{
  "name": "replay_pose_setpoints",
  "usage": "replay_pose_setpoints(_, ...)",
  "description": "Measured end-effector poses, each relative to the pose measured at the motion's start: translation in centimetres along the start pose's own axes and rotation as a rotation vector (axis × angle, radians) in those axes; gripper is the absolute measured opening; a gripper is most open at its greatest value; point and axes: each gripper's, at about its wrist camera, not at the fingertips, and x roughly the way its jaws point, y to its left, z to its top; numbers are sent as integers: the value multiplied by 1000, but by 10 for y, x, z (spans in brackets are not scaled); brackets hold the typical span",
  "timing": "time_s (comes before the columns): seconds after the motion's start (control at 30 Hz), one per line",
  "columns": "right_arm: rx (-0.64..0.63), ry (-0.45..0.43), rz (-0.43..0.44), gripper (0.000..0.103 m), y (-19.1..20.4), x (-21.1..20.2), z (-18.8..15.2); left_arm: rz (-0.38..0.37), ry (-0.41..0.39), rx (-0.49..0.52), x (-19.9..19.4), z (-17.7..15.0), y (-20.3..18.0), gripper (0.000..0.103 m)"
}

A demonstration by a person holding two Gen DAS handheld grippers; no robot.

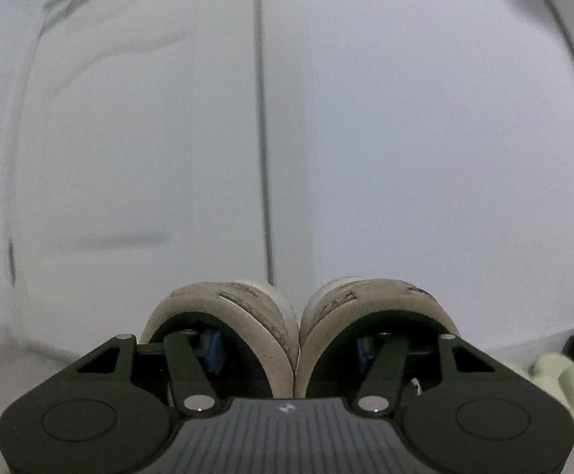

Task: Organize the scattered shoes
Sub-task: 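Lift and carry the beige sneakers toward the shoe row with the right tool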

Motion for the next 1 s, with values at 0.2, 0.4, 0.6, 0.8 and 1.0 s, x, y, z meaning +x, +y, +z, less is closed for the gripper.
replay_pose_setpoints(0.2, 26, -120, -41, 58, -42, 2, 68, 5, 8, 8, 5, 3, -4, 100)
replay_pose_setpoints(0.4, -112, -196, -110, 58, -100, -23, 90, 17, -13, 22, -2, 3, -7, 100)
replay_pose_setpoints(0.6, -201, -149, -273, 58, -183, -40, 86, 33, -43, 44, -9, 1, -13, 100)
replay_pose_setpoints(0.8, -239, -58, -458, 58, -279, -69, 72, 44, -101, 27, -18, 0, -16, 101)
replay_pose_setpoints(1.0, -248, 42, -577, 58, -352, -92, 52, 77, -154, 19, -24, 0, -22, 101)
